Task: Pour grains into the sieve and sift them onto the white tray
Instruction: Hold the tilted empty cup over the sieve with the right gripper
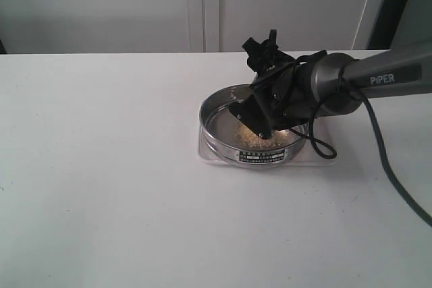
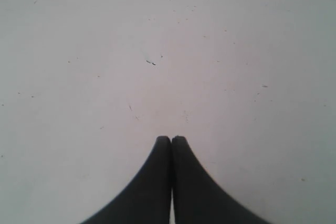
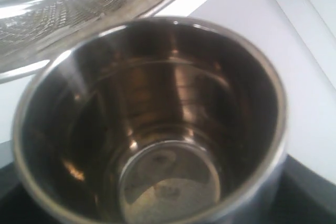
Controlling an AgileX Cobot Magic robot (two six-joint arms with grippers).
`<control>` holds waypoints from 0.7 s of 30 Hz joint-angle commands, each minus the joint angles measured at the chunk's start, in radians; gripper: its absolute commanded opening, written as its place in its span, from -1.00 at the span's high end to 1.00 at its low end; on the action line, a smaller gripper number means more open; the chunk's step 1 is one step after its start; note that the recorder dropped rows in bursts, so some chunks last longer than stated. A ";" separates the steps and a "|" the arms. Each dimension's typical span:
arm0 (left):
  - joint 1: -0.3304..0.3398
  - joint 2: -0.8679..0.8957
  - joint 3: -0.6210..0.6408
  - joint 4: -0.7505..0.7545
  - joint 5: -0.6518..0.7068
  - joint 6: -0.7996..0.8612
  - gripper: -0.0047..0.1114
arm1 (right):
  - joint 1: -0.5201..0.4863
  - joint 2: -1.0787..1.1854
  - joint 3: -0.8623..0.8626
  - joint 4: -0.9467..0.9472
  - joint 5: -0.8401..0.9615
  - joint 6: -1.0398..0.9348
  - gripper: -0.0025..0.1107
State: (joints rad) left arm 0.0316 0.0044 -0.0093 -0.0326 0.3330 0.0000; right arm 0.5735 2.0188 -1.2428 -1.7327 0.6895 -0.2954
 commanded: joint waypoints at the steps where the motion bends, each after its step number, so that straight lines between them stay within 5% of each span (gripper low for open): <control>1: -0.005 -0.004 0.009 -0.004 0.005 0.000 0.92 | 0.006 -0.003 -0.006 -0.012 0.020 0.011 0.96; 9: -0.005 -0.004 0.009 -0.004 0.005 0.000 0.92 | 0.013 -0.003 -0.004 -0.012 0.105 0.124 0.96; 21: -0.005 -0.004 0.009 -0.004 0.005 0.000 0.92 | 0.026 -0.003 -0.001 -0.012 0.034 0.019 0.96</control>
State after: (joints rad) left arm 0.0316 0.0044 -0.0093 -0.0326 0.3330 0.0000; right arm 0.5973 2.0188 -1.2428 -1.7327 0.7351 -0.2404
